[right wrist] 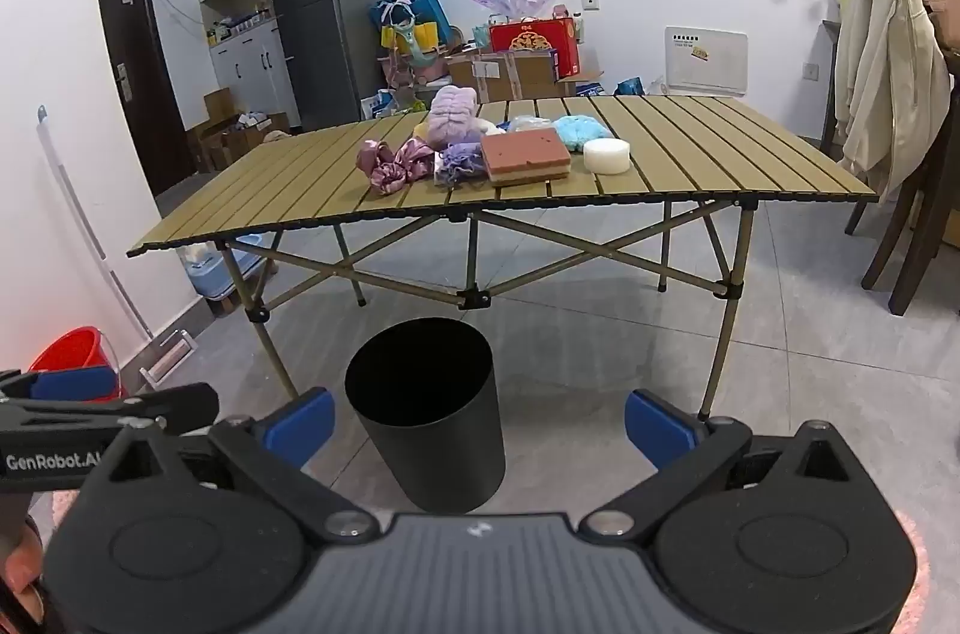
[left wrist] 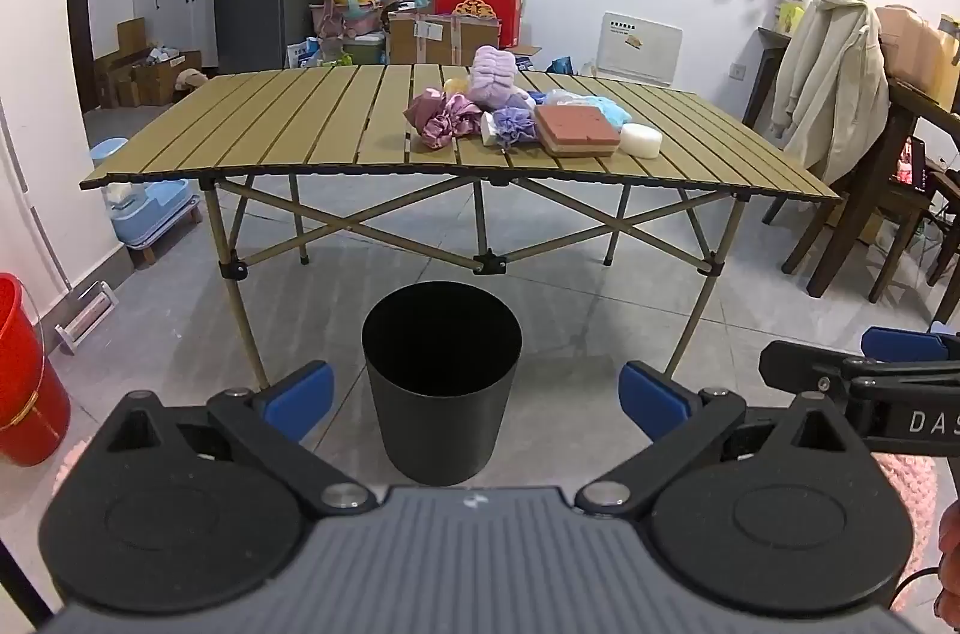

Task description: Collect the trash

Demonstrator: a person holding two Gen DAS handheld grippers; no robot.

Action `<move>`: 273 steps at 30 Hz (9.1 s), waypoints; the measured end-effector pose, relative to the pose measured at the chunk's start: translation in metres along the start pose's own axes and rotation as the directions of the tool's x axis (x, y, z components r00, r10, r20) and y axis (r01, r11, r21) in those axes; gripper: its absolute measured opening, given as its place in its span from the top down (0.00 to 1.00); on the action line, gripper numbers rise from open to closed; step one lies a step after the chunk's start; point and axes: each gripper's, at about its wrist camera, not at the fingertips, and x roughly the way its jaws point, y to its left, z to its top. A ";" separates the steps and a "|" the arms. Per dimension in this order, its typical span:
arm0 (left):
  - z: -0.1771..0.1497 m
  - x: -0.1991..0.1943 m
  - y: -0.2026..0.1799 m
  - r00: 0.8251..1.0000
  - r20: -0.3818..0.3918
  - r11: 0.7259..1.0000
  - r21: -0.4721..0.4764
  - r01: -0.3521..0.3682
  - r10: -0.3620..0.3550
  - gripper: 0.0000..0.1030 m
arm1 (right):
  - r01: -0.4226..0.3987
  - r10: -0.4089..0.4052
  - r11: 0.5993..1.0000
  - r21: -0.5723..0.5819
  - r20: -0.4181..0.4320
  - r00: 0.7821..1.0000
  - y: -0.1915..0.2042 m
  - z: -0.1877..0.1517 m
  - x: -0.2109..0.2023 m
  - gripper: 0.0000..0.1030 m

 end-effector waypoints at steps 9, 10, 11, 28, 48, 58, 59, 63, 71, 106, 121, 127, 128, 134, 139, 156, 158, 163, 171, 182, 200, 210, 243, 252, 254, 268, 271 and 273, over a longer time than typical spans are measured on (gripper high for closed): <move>0.001 0.002 0.004 1.000 0.000 1.000 -0.002 0.006 -0.006 0.00 | 0.008 -0.008 1.000 -0.010 0.003 1.000 0.001 0.000 0.000 0.00; 0.001 0.003 0.005 1.000 0.001 1.000 -0.001 0.006 -0.006 0.00 | 0.008 -0.008 1.000 -0.010 0.003 1.000 0.001 0.000 0.000 0.00; 0.000 0.003 0.006 1.000 0.002 1.000 0.000 0.007 -0.007 0.00 | 0.008 -0.008 1.000 -0.010 0.003 1.000 0.001 0.000 0.000 0.00; -0.002 0.003 0.002 1.000 0.005 1.000 -0.002 0.004 -0.004 0.00 | 0.009 -0.009 1.000 -0.014 0.004 1.000 0.001 0.000 0.000 0.00; -0.002 0.003 0.001 1.000 0.007 1.000 -0.002 0.005 -0.005 0.00 | 0.012 -0.011 1.000 -0.017 0.007 1.000 0.001 0.000 -0.002 0.00; -0.002 0.002 0.001 1.000 0.009 1.000 -0.003 0.005 -0.005 0.00 | 0.012 -0.012 1.000 -0.018 0.008 1.000 0.001 0.000 -0.003 0.00; -0.002 0.003 0.001 1.000 0.009 1.000 -0.003 0.005 -0.005 0.00 | 0.012 -0.012 1.000 -0.018 0.008 1.000 0.002 0.000 -0.003 0.00; -0.002 0.001 0.000 1.000 0.010 1.000 -0.003 0.004 -0.004 0.00 | 0.012 -0.011 1.000 -0.018 0.009 1.000 0.001 0.000 -0.003 0.00; 0.000 -0.001 -0.003 1.000 0.011 1.000 -0.001 0.005 -0.005 0.00 | 0.012 -0.012 1.000 -0.019 0.010 1.000 0.001 0.000 -0.004 0.00; 0.018 0.011 -0.009 0.999 0.052 1.000 0.003 -0.009 0.009 0.00 | 0.034 -0.033 0.999 -0.024 0.050 0.998 -0.010 0.022 0.016 0.00; 0.045 0.059 0.002 0.996 0.093 1.000 0.002 -0.005 0.005 0.00 | 0.069 -0.066 0.998 -0.017 0.126 0.990 -0.028 0.042 0.058 0.00; 0.055 0.082 0.006 0.996 0.085 1.000 -0.009 -0.009 0.010 0.00 | 0.042 -0.040 0.999 -0.012 0.135 0.990 -0.029 0.049 0.082 0.00; 0.056 0.086 0.007 0.996 0.083 1.000 -0.009 -0.010 0.010 0.00 | 0.041 -0.039 0.999 -0.016 0.136 0.990 -0.030 0.050 0.088 0.00; 0.065 0.109 0.011 0.996 0.087 1.000 -0.019 -0.025 0.027 0.00 | 0.027 -0.027 1.000 0.002 0.143 0.989 -0.035 0.059 0.111 0.00; 0.075 0.129 0.014 0.995 0.090 0.999 -0.022 -0.029 0.031 0.00 | 0.030 -0.033 0.999 0.019 0.156 0.987 -0.044 0.069 0.132 0.00; 0.121 0.200 0.022 0.989 0.137 0.996 -0.083 -0.043 0.054 0.00 | 0.085 -0.078 0.996 -0.021 0.247 0.966 -0.053 0.119 0.200 0.00; 0.127 0.207 0.024 0.988 0.147 0.995 -0.085 -0.044 0.056 0.00 | 0.081 -0.072 0.996 -0.023 0.263 0.962 -0.052 0.127 0.208 0.00; 0.142 0.220 0.032 0.983 0.168 0.994 -0.095 -0.055 0.070 0.00 | 0.079 -0.067 0.997 -0.024 0.314 0.947 -0.048 0.139 0.226 0.00; 0.162 0.242 0.049 0.978 0.187 0.991 -0.107 -0.074 0.093 0.00 | 0.101 -0.092 0.995 -0.012 0.313 0.945 -0.042 0.154 0.268 0.00; 0.180 0.278 0.066 0.983 0.151 0.989 -0.119 -0.091 0.108 0.00 | 0.099 -0.079 0.993 -0.062 0.275 0.958 -0.037 0.180 0.335 0.00; 0.173 0.307 0.052 0.990 0.099 0.993 -0.073 -0.094 0.101 0.00 | 0.064 -0.047 0.995 -0.074 0.211 0.976 -0.055 0.187 0.390 0.00; 0.182 0.316 0.061 0.990 0.094 0.992 -0.074 -0.102 0.109 0.00 | 0.034 -0.022 0.998 -0.055 0.221 0.975 -0.058 0.184 0.389 0.02; 0.196 0.396 0.044 0.992 0.085 0.994 -0.050 -0.094 0.098 0.26 | 0.081 -0.060 0.996 -0.044 0.351 0.934 -0.063 0.180 0.355 0.03; 0.193 0.385 0.039 0.990 0.122 0.997 -0.050 -0.067 0.072 0.60 | 0.067 -0.040 0.996 -0.066 0.351 0.935 -0.058 0.177 0.353 0.03; 0.195 0.380 0.039 0.989 0.132 0.996 -0.055 -0.066 0.073 0.60 | 0.066 -0.037 0.995 -0.070 0.353 0.935 -0.056 0.176 0.353 0.03; 0.206 0.327 0.036 0.961 0.267 0.997 -0.063 -0.051 0.066 0.61 | 0.046 -0.016 0.997 -0.068 0.379 0.925 -0.058 0.176 0.343 0.03; 0.206 0.318 0.035 0.956 0.287 0.997 -0.067 -0.042 0.060 0.61 | 0.042 -0.010 0.996 -0.074 0.389 0.921 -0.057 0.173 0.337 0.03; 0.207 0.310 0.035 0.953 0.299 0.997 -0.073 -0.035 0.055 0.61 | 0.041 -0.008 0.996 -0.077 0.393 0.920 -0.056 0.173 0.333 0.03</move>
